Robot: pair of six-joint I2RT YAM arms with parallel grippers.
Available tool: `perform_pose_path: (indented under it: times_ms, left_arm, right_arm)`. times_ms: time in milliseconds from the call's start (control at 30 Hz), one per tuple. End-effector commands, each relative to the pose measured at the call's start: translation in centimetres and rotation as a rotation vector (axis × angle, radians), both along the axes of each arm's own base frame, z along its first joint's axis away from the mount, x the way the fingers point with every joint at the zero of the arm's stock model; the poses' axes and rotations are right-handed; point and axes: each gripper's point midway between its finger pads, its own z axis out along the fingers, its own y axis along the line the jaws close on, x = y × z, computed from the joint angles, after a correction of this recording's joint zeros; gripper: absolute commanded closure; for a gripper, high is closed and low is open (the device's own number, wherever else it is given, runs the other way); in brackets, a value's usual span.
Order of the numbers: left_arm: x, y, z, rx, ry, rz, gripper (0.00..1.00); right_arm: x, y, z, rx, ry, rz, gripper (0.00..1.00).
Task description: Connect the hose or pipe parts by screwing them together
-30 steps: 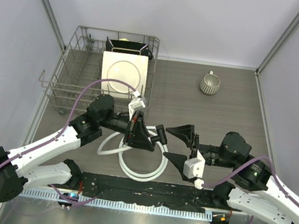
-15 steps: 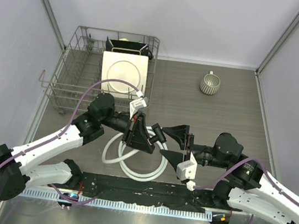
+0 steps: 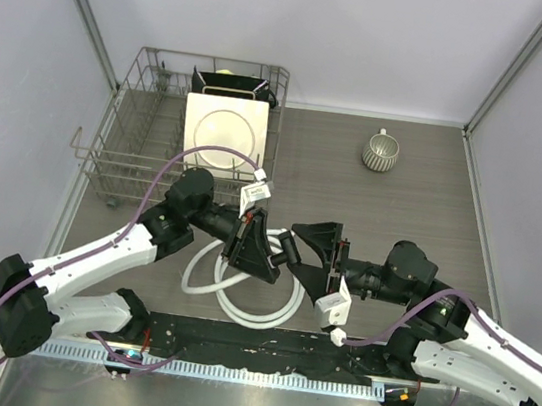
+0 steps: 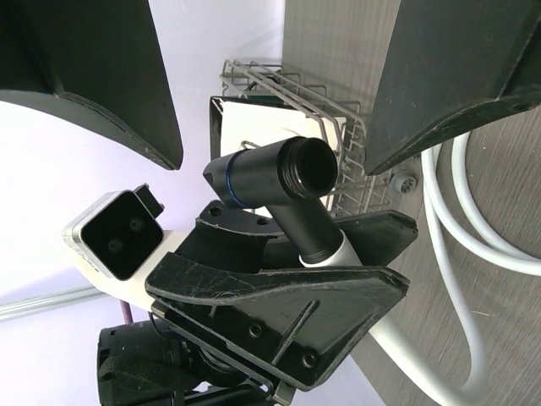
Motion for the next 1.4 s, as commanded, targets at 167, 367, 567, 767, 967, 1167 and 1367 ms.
perform_pose_path:
  times_ms: [167, 367, 567, 767, 967, 1167, 1367]
  left_arm:
    - [-0.2, 0.2, 2.6, -0.078, -0.084, -0.05, 1.0]
    - [-0.3, 0.6, 1.9, -0.077, -0.158, -0.061, 1.0]
    - [1.8, 0.8, -0.1, 0.03, -0.237, 0.003, 1.0]
    - [2.1, 0.8, 0.1, 0.054, -0.271, -0.023, 1.0]
    - [1.4, 0.7, 0.2, 0.043, -0.189, -0.101, 1.0]
    - [1.1, 0.7, 0.6, 0.026, -0.168, -0.102, 1.0]
    - [0.7, 0.9, 0.9, 0.011, -0.151, -0.125, 1.0]
  right_arm:
    - [-1.3, 1.2, 1.0, 0.029, -0.048, 0.077, 0.22]
    - [-1.3, 1.6, -0.2, -0.018, -0.006, 0.082, 0.81]
    - [-1.6, 0.6, -3.0, -0.149, 0.085, 0.062, 0.99]
    - [-1.5, -0.6, -1.5, -0.09, 0.172, 0.003, 0.51]
    - [0.9, -1.9, -0.4, -0.039, 0.039, -0.129, 0.3]
    - [1.5, -1.2, 1.0, -0.042, -0.046, -0.127, 0.27]
    - [1.9, 0.6, 1.6, -0.08, -0.106, -0.089, 0.27]
